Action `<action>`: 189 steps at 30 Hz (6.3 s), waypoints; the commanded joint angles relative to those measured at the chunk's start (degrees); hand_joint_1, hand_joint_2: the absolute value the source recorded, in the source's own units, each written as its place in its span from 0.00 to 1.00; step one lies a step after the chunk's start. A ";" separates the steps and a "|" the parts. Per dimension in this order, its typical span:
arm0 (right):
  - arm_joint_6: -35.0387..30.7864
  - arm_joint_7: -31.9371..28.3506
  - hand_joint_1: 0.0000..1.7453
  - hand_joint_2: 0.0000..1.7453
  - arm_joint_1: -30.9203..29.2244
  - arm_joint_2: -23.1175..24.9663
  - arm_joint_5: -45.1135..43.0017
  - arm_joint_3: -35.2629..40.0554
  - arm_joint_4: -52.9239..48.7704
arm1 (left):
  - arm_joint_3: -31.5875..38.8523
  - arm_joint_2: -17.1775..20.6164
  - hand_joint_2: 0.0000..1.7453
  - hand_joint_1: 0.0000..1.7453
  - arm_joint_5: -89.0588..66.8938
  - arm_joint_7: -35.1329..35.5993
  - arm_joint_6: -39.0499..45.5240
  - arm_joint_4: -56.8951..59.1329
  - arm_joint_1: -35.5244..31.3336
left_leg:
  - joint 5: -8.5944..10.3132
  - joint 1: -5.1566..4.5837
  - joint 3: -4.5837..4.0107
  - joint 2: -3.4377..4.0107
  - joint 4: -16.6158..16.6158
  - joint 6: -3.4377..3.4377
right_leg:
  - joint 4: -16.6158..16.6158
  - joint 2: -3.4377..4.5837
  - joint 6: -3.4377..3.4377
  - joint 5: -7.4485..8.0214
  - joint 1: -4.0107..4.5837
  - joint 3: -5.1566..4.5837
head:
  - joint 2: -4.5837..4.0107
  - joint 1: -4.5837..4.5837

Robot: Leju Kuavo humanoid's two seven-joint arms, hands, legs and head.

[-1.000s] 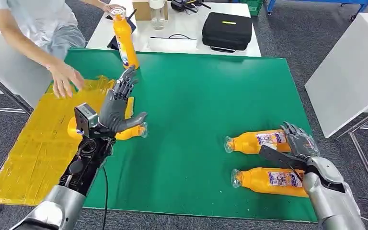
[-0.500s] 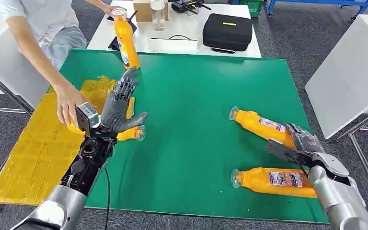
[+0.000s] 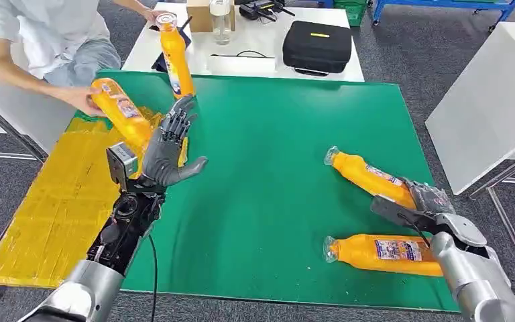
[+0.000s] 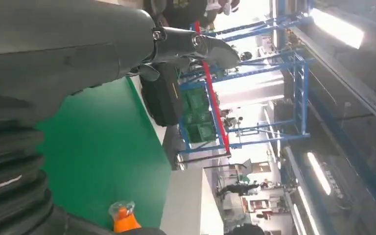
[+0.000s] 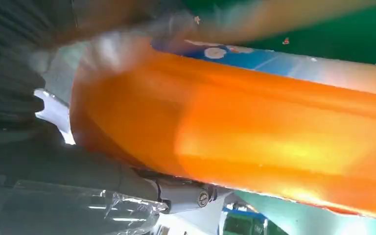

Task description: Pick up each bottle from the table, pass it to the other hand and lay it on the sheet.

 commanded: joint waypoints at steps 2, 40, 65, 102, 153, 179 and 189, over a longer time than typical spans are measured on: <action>-5.94 3.21 1.00 1.00 -2.09 4.98 1.35 0.69 6.41 | 1.85 -0.24 1.00 0.00 0.22 0.99 0.34 1.20 0.22 | -0.13 0.04 0.24 0.15 -0.01 -0.12 | -0.02 0.09 -0.14 -0.05 0.06 0.20 | 0.00 -0.02; -30.61 -12.72 1.00 1.00 0.73 20.29 -25.34 -3.60 -15.22 | -6.33 -2.21 1.00 0.00 11.78 15.51 -1.63 2.51 -3.29 | -0.11 0.04 -0.05 0.00 0.05 -0.13 | 0.09 -0.02 -0.11 -0.12 0.04 -0.09 | 0.00 0.00; -9.52 -22.88 1.00 1.00 -0.77 26.15 -46.65 15.50 -13.10 | -13.89 -1.95 1.00 0.00 22.49 22.44 4.11 5.37 -8.31 | -0.26 0.10 0.15 0.03 0.12 -0.22 | 0.18 -0.02 -0.18 -0.26 0.10 0.07 | 0.00 0.00; -10.13 -18.93 1.00 1.00 1.29 26.97 -37.94 25.48 -7.75 | -11.92 -4.55 1.00 1.00 25.04 19.43 3.92 12.49 -9.66 | -0.23 0.13 0.14 -0.15 0.06 -0.20 | 0.10 -0.20 -0.17 -0.30 0.12 0.08 | 0.00 -0.02; -26.01 -16.73 0.00 1.00 19.68 12.49 -38.01 10.39 -48.10 | -22.52 12.25 1.00 1.00 -87.71 44.23 58.07 21.38 -22.40 | -0.25 0.04 -0.06 0.08 0.10 -0.20 | 0.18 0.01 -0.16 -0.24 0.04 -0.19 | 0.00 0.00; -20.75 -12.47 0.00 1.00 23.48 10.86 -30.14 6.05 -55.15 | -20.12 18.15 1.00 0.00 -79.18 30.48 41.50 45.61 -23.03 | -0.33 0.09 0.05 0.45 0.06 -0.27 | 0.16 0.34 -0.24 -0.27 0.08 -0.17 | 0.00 -0.02; -10.47 -12.45 0.00 1.00 24.60 7.52 -29.19 8.87 -56.46 | -13.34 17.72 0.00 0.00 -75.82 27.75 44.27 44.80 -21.39 | -0.25 0.07 -0.05 0.28 0.02 -0.25 | 0.13 0.20 -0.22 -0.25 0.05 -0.22 | 0.00 0.00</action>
